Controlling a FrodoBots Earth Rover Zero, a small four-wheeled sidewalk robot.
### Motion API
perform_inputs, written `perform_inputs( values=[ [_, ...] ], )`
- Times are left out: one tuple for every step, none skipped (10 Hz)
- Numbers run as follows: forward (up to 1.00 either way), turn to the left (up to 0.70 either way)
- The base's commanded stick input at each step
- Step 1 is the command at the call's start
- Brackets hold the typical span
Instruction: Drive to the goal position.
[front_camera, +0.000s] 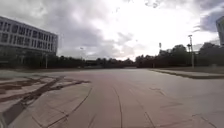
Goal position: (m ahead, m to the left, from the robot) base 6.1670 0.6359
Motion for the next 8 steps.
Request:
perform_inputs(
  values=[
    [0.70,-0.26],
    [0.70,-0.16],
    [0.70,-0.06],
    [0.70,0.00],
    [0.70,0.00],
    [0.70,0.00],
    [0.70,0.00],
    [0.70,0.00]
  ],
)
